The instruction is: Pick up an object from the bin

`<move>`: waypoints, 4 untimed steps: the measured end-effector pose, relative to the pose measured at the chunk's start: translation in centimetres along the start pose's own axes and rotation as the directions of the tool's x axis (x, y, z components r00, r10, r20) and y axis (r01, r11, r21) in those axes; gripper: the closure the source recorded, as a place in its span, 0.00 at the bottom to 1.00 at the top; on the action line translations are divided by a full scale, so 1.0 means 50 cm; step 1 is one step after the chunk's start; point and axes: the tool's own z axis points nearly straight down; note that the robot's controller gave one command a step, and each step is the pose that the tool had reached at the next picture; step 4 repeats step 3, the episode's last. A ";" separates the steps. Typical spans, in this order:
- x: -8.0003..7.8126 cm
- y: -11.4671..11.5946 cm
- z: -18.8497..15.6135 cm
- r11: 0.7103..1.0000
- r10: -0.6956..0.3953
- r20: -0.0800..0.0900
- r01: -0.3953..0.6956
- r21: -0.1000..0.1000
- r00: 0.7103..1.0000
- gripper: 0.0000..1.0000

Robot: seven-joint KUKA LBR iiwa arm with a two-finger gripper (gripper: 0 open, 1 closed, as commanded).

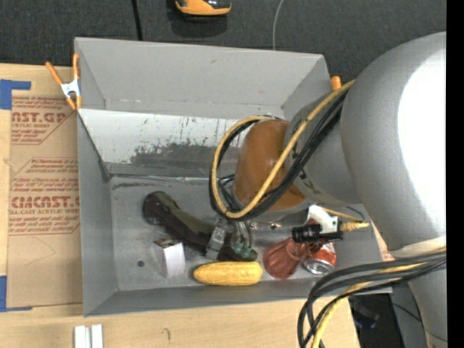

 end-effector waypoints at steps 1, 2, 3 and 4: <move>-0.004 0.003 -0.028 1.000 0.000 0.008 0.000 -0.005 1.000 1.00; -0.003 0.002 -0.040 1.000 -0.001 0.008 0.001 -0.006 1.000 1.00; 0.000 0.001 -0.053 1.000 0.000 0.002 0.000 -0.002 1.000 1.00; 0.000 0.001 -0.053 1.000 0.000 0.002 0.000 -0.002 1.000 1.00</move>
Offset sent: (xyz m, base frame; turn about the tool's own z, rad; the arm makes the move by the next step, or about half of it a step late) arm 0.0000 -0.0002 0.0216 0.0000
